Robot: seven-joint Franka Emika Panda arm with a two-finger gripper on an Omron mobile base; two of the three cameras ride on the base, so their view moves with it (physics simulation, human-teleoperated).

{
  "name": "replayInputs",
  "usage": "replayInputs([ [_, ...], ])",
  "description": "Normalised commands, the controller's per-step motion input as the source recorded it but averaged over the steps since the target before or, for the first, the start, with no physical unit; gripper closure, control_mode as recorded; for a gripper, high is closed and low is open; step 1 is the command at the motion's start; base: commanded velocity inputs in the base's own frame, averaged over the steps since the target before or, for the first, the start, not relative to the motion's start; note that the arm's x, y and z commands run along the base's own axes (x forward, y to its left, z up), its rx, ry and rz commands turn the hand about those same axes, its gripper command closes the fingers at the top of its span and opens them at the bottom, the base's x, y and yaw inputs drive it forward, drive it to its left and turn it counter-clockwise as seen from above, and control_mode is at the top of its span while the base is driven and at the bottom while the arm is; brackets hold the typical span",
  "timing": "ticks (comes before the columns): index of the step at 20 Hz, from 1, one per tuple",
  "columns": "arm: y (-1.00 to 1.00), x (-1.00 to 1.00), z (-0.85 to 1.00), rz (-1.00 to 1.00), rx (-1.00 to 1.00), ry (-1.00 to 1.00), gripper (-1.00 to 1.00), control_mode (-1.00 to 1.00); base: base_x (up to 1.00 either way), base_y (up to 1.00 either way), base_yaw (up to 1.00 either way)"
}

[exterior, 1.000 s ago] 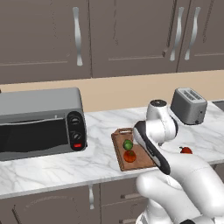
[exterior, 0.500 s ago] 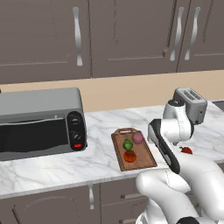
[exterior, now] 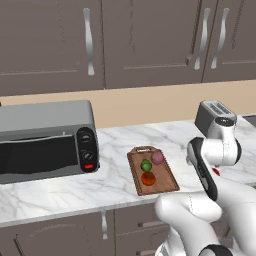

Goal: Place the avocado, onion, tomato, and bell pepper on the cutting board.

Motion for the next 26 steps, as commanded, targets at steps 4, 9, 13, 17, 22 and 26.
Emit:
replayInputs([
  [4,-0.53,-0.03,0.0,0.0,0.0,-0.03,-1.0,-1.0,0.0,0.0,0.0],
  [9,-0.27,0.0,0.01,0.0,0.0,-0.01,-1.0,-1.0,0.0,0.0,0.0],
  [13,-0.13,0.14,0.0,0.0,0.0,0.0,-1.0,-1.0,0.0,0.0,0.0],
  [17,-0.12,0.24,0.0,0.0,0.0,0.0,-1.0,-1.0,0.0,0.0,0.0],
  [22,-0.14,0.11,0.0,0.0,0.0,0.0,-1.0,-1.0,0.0,0.0,0.0],
  [26,-0.13,0.0,-0.08,0.0,0.0,0.0,-1.0,-1.0,0.0,0.0,0.0],
])
